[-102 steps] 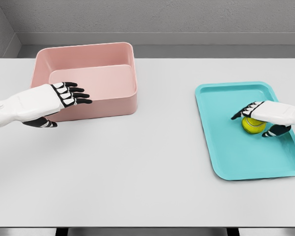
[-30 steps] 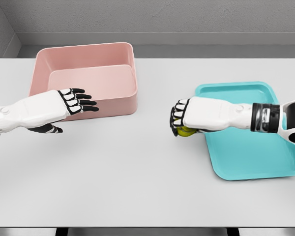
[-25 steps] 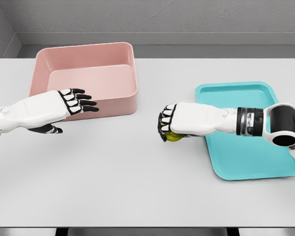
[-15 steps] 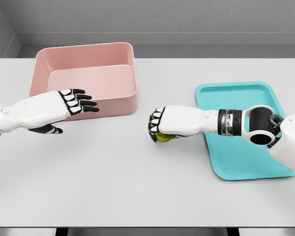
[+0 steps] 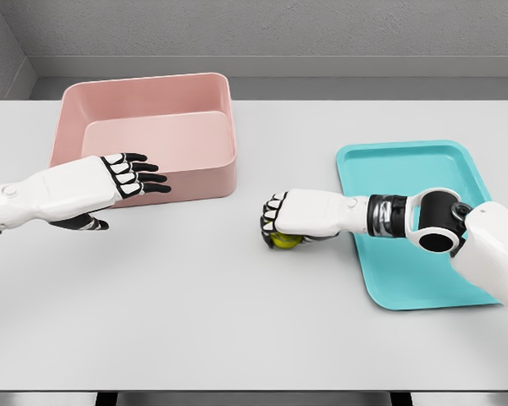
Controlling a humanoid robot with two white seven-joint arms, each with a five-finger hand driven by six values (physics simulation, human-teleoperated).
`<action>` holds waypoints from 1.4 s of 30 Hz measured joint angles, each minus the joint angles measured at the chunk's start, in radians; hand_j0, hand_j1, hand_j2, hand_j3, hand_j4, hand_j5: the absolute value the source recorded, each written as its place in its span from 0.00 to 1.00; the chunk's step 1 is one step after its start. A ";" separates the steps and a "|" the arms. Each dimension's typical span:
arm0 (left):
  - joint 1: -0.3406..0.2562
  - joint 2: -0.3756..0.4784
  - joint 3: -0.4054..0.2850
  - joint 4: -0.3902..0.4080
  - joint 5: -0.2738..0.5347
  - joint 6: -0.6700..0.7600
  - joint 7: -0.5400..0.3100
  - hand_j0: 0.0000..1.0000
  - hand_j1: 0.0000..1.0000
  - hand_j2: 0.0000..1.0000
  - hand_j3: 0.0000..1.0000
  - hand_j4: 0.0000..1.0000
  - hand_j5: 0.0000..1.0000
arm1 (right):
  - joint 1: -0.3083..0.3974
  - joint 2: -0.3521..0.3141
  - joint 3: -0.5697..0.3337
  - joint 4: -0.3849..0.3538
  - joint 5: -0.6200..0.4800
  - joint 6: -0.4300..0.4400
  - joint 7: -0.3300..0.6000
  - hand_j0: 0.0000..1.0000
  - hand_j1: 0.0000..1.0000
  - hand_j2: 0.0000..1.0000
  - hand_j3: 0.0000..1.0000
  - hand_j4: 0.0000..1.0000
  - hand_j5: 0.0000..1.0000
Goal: Put the tennis from the blue tray into the pink basket with both arms
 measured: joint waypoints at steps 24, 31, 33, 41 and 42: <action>-0.006 -0.070 -0.003 -0.001 -0.076 0.000 -0.001 1.00 1.00 1.00 1.00 1.00 1.00 | 0.043 -0.132 -0.246 -0.061 -0.122 -0.002 -0.010 1.00 1.00 1.00 1.00 1.00 1.00; -0.118 -0.217 -0.095 -0.010 -0.191 0.000 -0.044 1.00 1.00 1.00 1.00 1.00 1.00 | 0.420 -0.278 -0.615 -0.108 -0.290 -0.003 -0.010 1.00 1.00 1.00 1.00 1.00 1.00; -0.155 -0.245 -0.137 -0.008 -0.200 0.000 -0.058 1.00 1.00 1.00 1.00 1.00 1.00 | 0.456 -0.283 -0.718 -0.135 -0.334 -0.002 -0.011 1.00 1.00 1.00 1.00 1.00 1.00; -0.268 -0.334 -0.286 0.019 -0.202 0.000 -0.071 1.00 1.00 1.00 1.00 1.00 1.00 | 0.563 -0.138 -0.872 -0.174 -0.423 -0.002 -0.008 1.00 1.00 1.00 1.00 1.00 1.00; -0.285 -0.351 -0.301 0.033 -0.201 0.000 -0.073 1.00 1.00 1.00 1.00 1.00 1.00 | 0.565 -0.113 -0.879 -0.175 -0.433 -0.002 -0.006 1.00 1.00 1.00 1.00 1.00 1.00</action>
